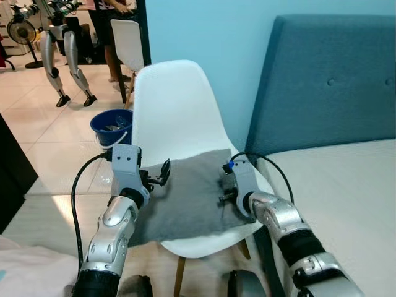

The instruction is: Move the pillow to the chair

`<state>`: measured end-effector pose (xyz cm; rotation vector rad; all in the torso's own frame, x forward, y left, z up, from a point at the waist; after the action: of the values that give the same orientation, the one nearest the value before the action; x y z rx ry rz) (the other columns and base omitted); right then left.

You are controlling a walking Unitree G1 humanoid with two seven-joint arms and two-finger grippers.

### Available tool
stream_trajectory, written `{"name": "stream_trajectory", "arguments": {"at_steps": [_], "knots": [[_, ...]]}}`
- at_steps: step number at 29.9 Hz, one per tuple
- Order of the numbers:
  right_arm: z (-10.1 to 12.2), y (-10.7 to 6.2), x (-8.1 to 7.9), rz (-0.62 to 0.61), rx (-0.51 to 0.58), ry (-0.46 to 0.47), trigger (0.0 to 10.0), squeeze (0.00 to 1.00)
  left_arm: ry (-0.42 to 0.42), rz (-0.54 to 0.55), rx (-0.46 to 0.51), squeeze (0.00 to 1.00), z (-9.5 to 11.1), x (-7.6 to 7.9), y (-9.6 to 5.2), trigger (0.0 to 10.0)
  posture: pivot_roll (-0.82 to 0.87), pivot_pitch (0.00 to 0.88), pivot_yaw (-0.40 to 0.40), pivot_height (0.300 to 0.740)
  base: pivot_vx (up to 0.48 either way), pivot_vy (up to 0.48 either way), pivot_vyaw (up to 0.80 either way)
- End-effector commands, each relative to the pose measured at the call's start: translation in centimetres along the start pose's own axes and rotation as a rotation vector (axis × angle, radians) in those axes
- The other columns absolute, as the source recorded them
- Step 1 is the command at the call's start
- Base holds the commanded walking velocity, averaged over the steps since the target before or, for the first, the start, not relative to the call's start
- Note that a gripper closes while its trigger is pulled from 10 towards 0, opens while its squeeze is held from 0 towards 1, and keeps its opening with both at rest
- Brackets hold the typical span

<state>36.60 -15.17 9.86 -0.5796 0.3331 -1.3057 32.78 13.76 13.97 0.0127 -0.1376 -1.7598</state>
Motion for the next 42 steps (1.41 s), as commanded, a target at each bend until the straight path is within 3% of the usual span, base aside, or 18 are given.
{"name": "stream_trajectory", "arguments": {"at_steps": [1,9,11,14,16,17,18,19,28,31,32,34,35,37,38,39,40,42], "knots": [[1.6,-0.3,1.8,-0.104,0.060,-0.038,10.0,0.00,-0.002,0.007,-0.008,0.00,-0.3,0.0,-0.1,10.0,-0.03,0.000,-0.036,0.525,0.000,0.000,0.00],[2.7,-0.2,2.8,-0.142,0.096,-0.012,10.0,0.00,-0.003,0.006,-0.008,0.00,-0.2,0.0,-0.2,10.0,-0.02,0.000,-0.039,0.510,0.000,0.000,0.00],[3.5,0.1,1.9,-0.082,0.127,-0.024,10.0,0.00,-0.002,0.007,-0.007,0.00,-0.1,0.0,-0.2,10.0,-0.02,0.000,-0.036,0.510,0.000,0.000,0.00],[3.5,0.1,1.9,-0.082,0.127,-0.024,10.0,0.00,-0.002,0.007,-0.007,0.00,-0.1,0.0,-0.2,10.0,-0.02,0.000,-0.036,0.510,0.000,0.000,0.00],[3.8,0.5,-0.1,0.003,0.139,-0.056,10.0,0.00,0.000,0.011,-0.005,0.00,0.0,-0.1,-0.2,10.0,-0.02,0.000,-0.036,0.510,0.000,0.000,0.00],[3.8,0.5,-0.1,0.003,0.139,-0.056,10.0,0.00,0.000,0.011,-0.005,0.00,0.0,-0.1,-0.2,10.0,-0.02,0.000,-0.036,0.510,0.000,0.000,0.00],[3.9,0.7,-0.8,0.031,0.149,-0.071,10.0,0.82,0.001,0.012,-0.004,0.00,0.0,-0.1,-0.3,10.0,-0.02,0.000,-0.035,0.510,0.000,0.000,0.00],[3.9,0.8,-1.1,0.038,0.157,-0.067,10.0,1.00,0.001,0.014,-0.004,0.00,0.0,-0.1,-0.3,10.0,-0.01,0.000,-0.033,0.510,0.000,0.000,0.00],[4.2,0.3,1.7,-0.100,0.198,-0.066,10.0,1.00,0.000,0.021,-0.003,0.00,0.0,-0.1,-0.2,10.0,-0.03,0.000,-0.031,0.510,0.000,0.000,0.00],[3.4,-0.2,4.0,-0.182,0.189,-0.065,10.0,1.00,-0.005,0.023,-0.002,0.00,0.1,-0.1,-0.1,10.0,-0.04,0.000,-0.031,0.510,0.000,0.000,0.00],[3.4,-0.2,4.0,-0.182,0.189,-0.065,10.0,1.00,-0.005,0.023,-0.002,0.00,0.1,-0.1,-0.1,10.0,-0.04,0.000,-0.031,0.510,0.000,0.000,0.00],[3.6,-1.0,5.8,-0.229,0.245,-0.044,10.0,1.00,-0.010,0.025,0.000,0.00,0.1,-0.1,-0.1,10.0,-0.04,0.000,-0.030,0.510,0.000,0.000,0.00],[3.6,-1.0,5.8,-0.229,0.245,-0.044,10.0,1.00,-0.010,0.025,0.000,0.00,0.1,-0.1,-0.1,10.0,-0.04,0.000,-0.030,0.510,0.000,0.000,0.00],[4.7,-1.5,5.4,-0.159,0.344,0.028,10.0,1.00,-0.016,0.028,0.000,0.00,0.2,-0.2,-0.1,10.0,-0.05,0.000,-0.031,0.510,0.000,0.000,0.00],[5.8,-2.2,4.5,-0.053,0.448,0.121,10.0,0.16,-0.013,0.036,-0.007,0.00,0.1,-0.2,0.0,10.0,-0.05,0.000,-0.032,0.515,0.000,0.000,0.00],[5.8,-2.2,4.5,-0.053,0.448,0.121,10.0,0.16,-0.013,0.036,-0.007,0.00,0.1,-0.2,0.0,10.0,-0.05,0.000,-0.032,0.515,0.000,0.000,0.00],[6.5,-2.8,3.8,0.030,0.529,0.181,10.0,0.00,-0.006,0.047,-0.019,0.00,0.0,-0.3,0.0,10.0,-0.05,0.000,-0.033,0.520,0.000,0.000,0.00],[6.7,-3.4,2.6,0.128,0.612,0.262,10.0,0.00,-0.002,0.064,-0.035,0.00,-0.1,-0.4,0.1,10.0,-0.05,0.000,-0.033,0.530,-0.212,0.000,0.00]]}}
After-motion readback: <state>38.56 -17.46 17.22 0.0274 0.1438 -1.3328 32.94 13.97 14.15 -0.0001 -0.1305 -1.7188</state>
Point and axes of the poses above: a point about 5 cm out from each wrist's last joint towards the gripper, its own y axis pointing out of the wrist towards the gripper, its own z axis along the axis of the wrist's last joint, x = y × z, the point moved 1 cm from there along y, pointing out of the wrist towards the gripper, and after that the axes turned 2 degrees about y, right-handed, at the moved point
